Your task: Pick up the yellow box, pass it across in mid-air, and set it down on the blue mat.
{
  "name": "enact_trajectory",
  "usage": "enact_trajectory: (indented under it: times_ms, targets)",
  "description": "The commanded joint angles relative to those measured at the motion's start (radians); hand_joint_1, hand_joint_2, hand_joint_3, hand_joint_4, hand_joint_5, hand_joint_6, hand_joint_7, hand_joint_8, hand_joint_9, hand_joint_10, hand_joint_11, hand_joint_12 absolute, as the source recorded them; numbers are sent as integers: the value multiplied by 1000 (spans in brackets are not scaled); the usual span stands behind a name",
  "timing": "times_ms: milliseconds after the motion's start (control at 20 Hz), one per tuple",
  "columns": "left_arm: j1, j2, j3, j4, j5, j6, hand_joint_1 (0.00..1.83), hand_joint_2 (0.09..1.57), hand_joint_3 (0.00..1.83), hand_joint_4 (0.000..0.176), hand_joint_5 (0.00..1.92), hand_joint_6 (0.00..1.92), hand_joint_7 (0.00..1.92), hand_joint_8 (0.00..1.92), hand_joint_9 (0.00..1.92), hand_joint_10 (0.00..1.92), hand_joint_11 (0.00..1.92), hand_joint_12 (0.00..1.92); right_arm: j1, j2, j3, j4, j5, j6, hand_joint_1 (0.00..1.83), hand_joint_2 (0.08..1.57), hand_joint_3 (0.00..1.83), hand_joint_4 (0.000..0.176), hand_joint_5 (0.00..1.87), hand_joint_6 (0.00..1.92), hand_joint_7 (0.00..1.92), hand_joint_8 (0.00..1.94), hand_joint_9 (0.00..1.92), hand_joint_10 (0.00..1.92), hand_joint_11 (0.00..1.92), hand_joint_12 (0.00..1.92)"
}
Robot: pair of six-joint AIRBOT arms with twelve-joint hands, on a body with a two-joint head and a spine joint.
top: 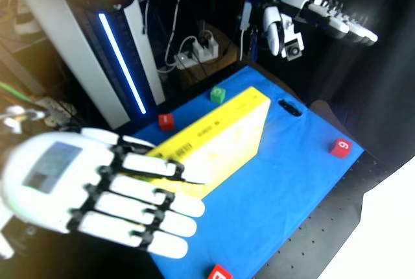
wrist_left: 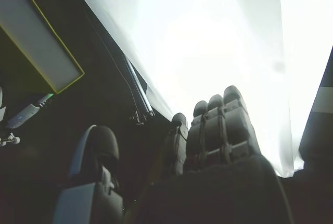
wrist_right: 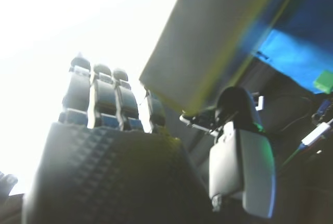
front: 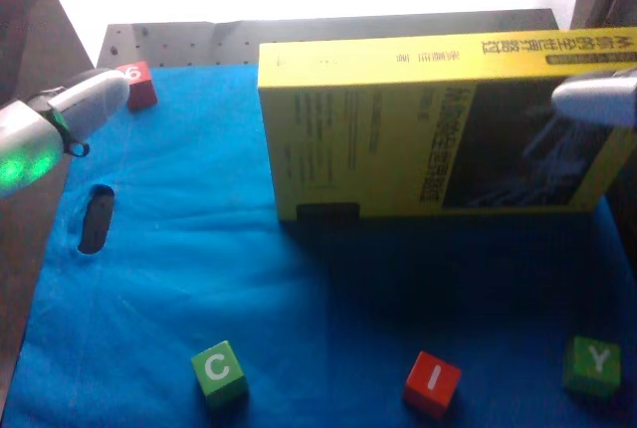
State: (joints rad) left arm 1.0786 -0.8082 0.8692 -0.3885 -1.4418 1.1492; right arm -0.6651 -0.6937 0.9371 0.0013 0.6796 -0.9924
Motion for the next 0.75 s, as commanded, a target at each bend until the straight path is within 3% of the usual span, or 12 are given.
enact_trajectory:
  times_ms: [0,50,150,200,300,350,400,450,500,550,600,700]
  targets:
    - [-3,2,-3,17,-134,-5,398,1294,5,131,0,0,0,0,0,0,0,0,6,8,-8,14,167,1,328,1131,0,162,0,0,0,0,0,0,0,0]
    - [2,7,-6,17,-142,-5,398,1286,1,134,0,0,0,0,0,0,0,0,-10,28,-24,17,217,1,343,1125,0,173,0,0,0,0,0,0,0,0]
    - [11,15,-11,15,-159,-5,390,1276,0,161,0,0,0,0,0,0,0,0,-47,53,-46,34,298,1,407,1150,7,176,0,0,0,0,0,0,0,0]
    - [15,18,-14,15,-169,-5,453,1265,0,171,0,0,0,0,0,0,0,0,-72,66,-58,48,347,1,354,1148,5,157,0,0,0,0,0,0,0,0]
    - [23,27,-19,13,-191,-5,468,1281,1,168,0,0,0,0,0,0,0,0,-120,88,-81,73,439,1,337,1198,22,98,0,0,0,0,0,0,0,0]
    - [26,31,-21,12,-201,-5,404,1279,1,151,0,0,0,0,0,0,0,0,-135,97,-90,79,470,1,356,1232,26,85,0,0,0,0,0,0,0,0]
    - [29,37,-24,12,-213,-5,365,1271,0,145,0,0,0,0,0,0,5,3,-151,104,-99,85,504,1,377,1249,25,70,0,0,0,0,0,0,0,0]
    - [34,45,-28,12,-227,-4,362,1275,0,144,0,0,0,0,0,0,6,3,-168,108,-104,93,535,1,366,1250,19,77,0,0,0,0,0,0,0,0]
    - [37,50,-31,12,-242,-4,360,1287,5,149,0,0,0,0,0,0,28,14,-185,109,-108,102,567,1,362,1241,13,62,0,0,0,0,0,0,0,0]
    - [38,54,-33,12,-251,-1,356,1322,0,156,0,0,0,0,0,0,5,152,-203,111,-112,114,601,0,385,1240,10,83,0,0,0,0,0,0,25,12]
    - [38,61,-33,12,-251,1,366,1355,0,163,0,0,0,0,0,0,0,179,-214,115,-116,123,619,0,401,1240,8,84,0,0,0,0,20,8,49,25]
    - [40,77,-35,10,-250,1,372,1377,0,175,0,0,0,0,0,0,0,28,-221,124,-121,129,629,0,467,1305,0,83,0,0,0,0,51,13,1,346]
